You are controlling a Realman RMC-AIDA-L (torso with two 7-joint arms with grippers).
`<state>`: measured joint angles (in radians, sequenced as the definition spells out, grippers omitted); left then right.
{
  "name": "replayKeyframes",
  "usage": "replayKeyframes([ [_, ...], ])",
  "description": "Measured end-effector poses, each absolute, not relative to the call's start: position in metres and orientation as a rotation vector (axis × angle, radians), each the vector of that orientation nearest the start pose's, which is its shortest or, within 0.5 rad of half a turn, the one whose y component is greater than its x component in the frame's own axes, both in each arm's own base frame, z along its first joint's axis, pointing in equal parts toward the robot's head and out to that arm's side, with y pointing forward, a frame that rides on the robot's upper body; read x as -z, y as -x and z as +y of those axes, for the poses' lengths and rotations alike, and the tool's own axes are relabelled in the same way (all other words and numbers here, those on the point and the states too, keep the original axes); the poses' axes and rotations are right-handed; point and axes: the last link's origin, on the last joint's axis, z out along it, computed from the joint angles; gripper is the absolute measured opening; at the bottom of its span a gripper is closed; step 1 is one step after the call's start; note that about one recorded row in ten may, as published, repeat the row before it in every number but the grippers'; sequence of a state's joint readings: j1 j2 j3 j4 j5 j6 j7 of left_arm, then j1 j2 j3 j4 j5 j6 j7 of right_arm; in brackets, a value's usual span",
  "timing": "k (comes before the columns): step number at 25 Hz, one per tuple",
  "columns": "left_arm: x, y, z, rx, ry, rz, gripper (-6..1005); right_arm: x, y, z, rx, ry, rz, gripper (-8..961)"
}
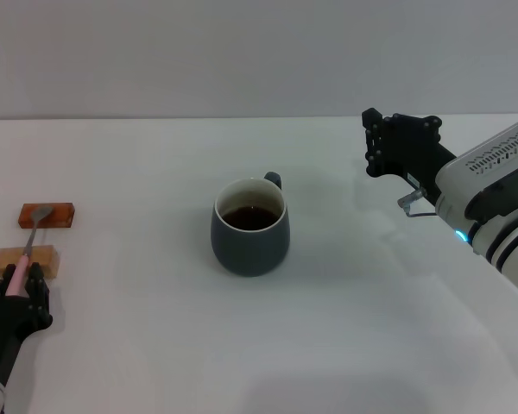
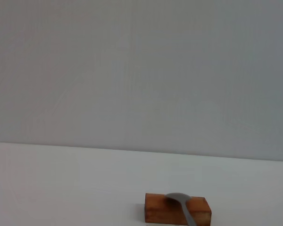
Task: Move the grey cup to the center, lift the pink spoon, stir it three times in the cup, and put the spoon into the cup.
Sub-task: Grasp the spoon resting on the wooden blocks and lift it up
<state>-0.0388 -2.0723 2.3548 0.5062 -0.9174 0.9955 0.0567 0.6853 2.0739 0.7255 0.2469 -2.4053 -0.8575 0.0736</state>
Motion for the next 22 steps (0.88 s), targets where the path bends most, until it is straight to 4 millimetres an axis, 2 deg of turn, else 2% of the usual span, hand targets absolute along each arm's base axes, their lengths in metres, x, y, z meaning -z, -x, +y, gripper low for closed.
replayKeyframes([
  [8,0.0540,0.3687,0.2278,0.508,1.529,-0.821,285,0.0737,-0.2370,0.3960,-0.585,2.014,0.333,-1],
  [22,0.0525,0.3684,0.2291,0.510,1.519,-0.816,287,0.0739,-0.2350,0.3975,-0.585,2.017,0.329,-1],
])
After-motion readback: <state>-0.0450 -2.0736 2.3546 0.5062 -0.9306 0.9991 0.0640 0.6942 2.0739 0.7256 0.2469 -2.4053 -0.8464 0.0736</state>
